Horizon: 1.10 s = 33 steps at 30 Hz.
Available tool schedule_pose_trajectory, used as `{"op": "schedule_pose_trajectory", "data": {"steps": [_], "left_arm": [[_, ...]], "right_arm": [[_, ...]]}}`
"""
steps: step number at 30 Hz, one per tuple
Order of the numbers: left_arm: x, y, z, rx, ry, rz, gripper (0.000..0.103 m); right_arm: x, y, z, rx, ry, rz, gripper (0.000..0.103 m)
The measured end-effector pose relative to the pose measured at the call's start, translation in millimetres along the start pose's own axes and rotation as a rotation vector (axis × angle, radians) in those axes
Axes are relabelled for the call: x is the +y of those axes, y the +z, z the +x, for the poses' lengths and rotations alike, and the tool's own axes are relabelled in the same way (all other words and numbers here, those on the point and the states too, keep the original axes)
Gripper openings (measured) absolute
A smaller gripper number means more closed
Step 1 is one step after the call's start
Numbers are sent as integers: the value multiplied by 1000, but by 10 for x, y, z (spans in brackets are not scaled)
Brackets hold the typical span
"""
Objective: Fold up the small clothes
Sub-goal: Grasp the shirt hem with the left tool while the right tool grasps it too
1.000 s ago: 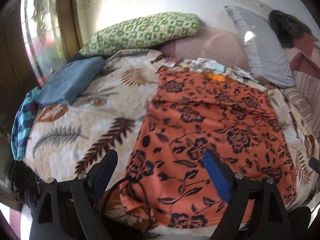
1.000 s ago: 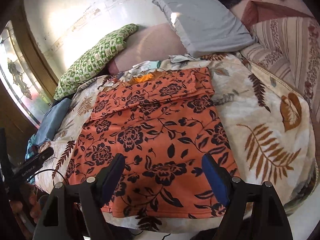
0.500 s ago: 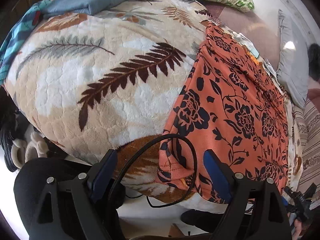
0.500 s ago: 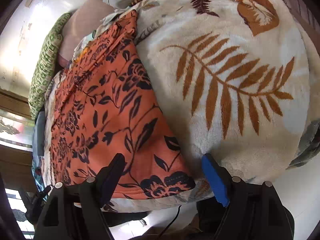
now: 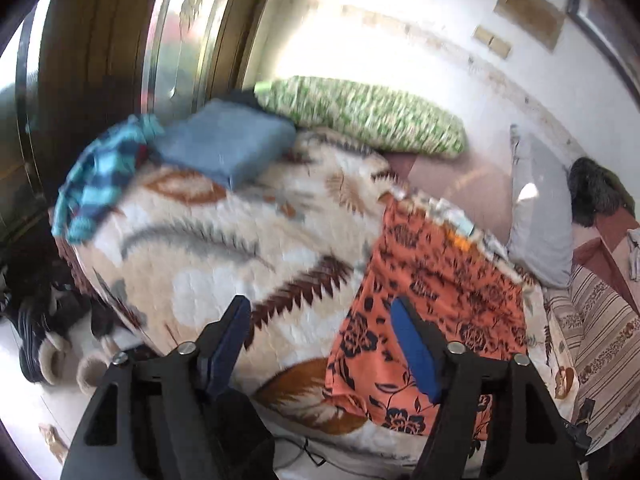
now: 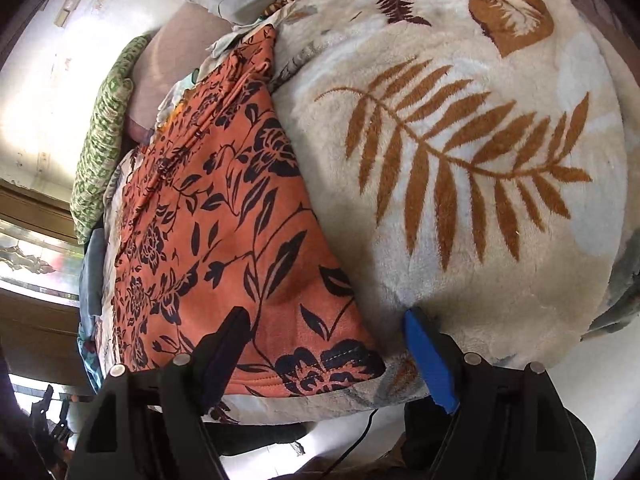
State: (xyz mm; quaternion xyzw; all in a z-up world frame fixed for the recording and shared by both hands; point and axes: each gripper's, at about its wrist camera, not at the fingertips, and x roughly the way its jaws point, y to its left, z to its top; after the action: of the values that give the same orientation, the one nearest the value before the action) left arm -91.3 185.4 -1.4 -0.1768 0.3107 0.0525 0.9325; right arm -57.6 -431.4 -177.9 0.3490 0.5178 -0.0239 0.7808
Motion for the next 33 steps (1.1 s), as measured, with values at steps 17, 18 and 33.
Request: {"op": "schedule_pose_trajectory", "data": {"steps": [17, 18, 33], "left_arm": [[-218, -968, 1739, 478, -7, 11, 76], [-215, -993, 1772, 490, 2, 6, 66], [-202, -1008, 1860, 518, -35, -6, 55]], "right_arm": [[74, -149, -218, -77, 55, -60, 82], [69, -144, -220, -77, 49, -56, 82], [136, -64, 27, 47, 3, -74, 61]]}}
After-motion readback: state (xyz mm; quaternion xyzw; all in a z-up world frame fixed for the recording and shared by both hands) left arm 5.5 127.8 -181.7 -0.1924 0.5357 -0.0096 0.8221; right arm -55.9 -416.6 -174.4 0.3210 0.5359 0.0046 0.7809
